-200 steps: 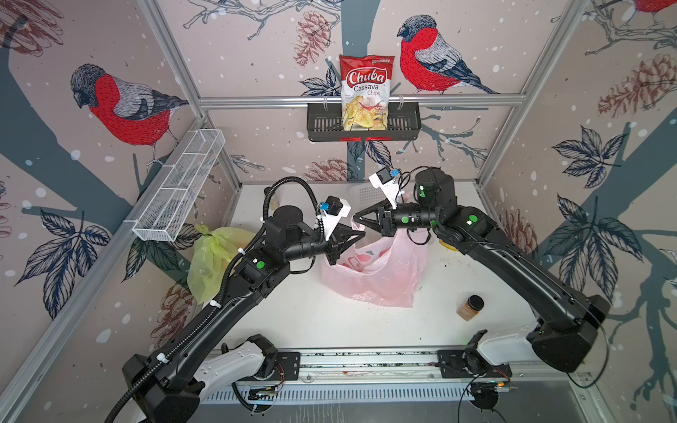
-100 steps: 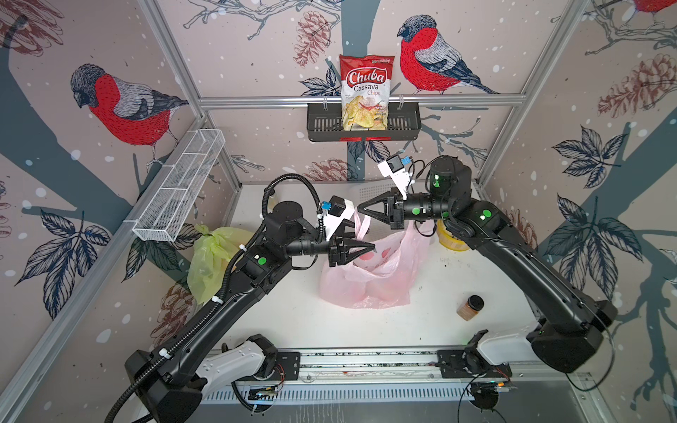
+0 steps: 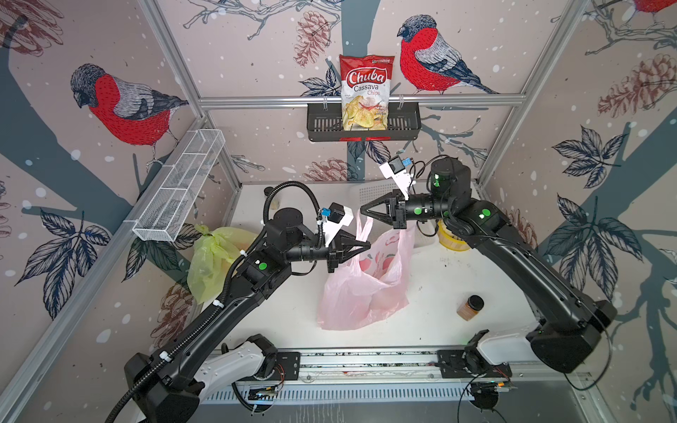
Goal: Place the peach into a plastic bag & tie a knot
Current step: Adjust the plastic bag at the center of the board, then cross the plastic bag at the center of the board.
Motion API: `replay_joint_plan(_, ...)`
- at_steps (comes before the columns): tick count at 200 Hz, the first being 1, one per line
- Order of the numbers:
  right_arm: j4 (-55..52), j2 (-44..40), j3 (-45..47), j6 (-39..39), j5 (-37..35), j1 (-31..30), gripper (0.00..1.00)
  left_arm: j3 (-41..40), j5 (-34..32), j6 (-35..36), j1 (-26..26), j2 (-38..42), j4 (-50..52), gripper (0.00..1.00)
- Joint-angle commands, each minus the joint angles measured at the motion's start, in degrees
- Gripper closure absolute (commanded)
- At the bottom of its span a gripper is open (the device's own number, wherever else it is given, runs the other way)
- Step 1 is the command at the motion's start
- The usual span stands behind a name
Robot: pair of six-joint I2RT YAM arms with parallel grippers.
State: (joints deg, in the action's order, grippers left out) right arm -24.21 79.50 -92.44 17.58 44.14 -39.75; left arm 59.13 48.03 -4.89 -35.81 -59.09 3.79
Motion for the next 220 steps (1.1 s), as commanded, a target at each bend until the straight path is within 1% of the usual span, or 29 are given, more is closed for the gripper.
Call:
replay_joint_plan(1,-1.74,-2.77,-1.04,-3.27,-9.99,0.03,0.57,0.43,-2.15,0.7,0.02,-0.22,-1.7,1.0)
replay_joint_plan(10,-3.57,-4.34,-1.27,-4.45,-16.67,0.02,0.4,0.82,-2.07,0.82,0.01,-0.56,-1.46,1.0)
replay_joint_plan(21,-6.12,-6.04,-1.61,-6.22,-25.01,0.09,0.25,1.21,-1.89,0.97,-0.05,-0.97,-1.16,1.0)
replay_joint_plan(28,-7.48,-6.87,-1.34,-7.15,-29.97,0.17,0.17,1.53,-1.97,1.06,-0.05,-1.15,-0.99,1.0)
replay_joint_plan(36,-8.45,-7.34,-0.55,-8.22,-33.65,0.72,0.08,1.72,-1.98,1.1,0.01,-1.19,-0.81,1.0)
replay_joint_plan(49,-9.57,-7.33,1.07,-9.71,-38.87,1.54,0.0,1.76,-2.06,1.17,0.02,-1.12,-0.8,1.0)
replay_joint_plan(62,-11.09,-7.04,1.75,-10.65,-43.86,1.86,0.0,1.84,-2.15,1.1,0.02,-1.11,-0.77,1.0)
replay_joint_plan(72,-11.34,-6.18,2.0,-11.27,-45.35,2.11,0.0,1.94,-2.06,1.11,-0.04,-1.19,-0.72,1.0)
replay_joint_plan(121,-9.9,-1.35,0.95,-12.14,-45.58,4.03,0.0,2.51,-1.58,1.19,-0.01,-1.72,-0.53,1.0)
replay_joint_plan(179,-8.41,0.04,2.82,-12.01,-40.48,8.33,0.0,2.74,-1.21,1.78,0.0,-2.06,0.07,1.0)
replay_joint_plan(220,-5.55,-0.21,4.26,-11.47,-31.32,11.54,0.2,2.88,-1.01,1.98,-0.05,-2.65,0.49,1.0)
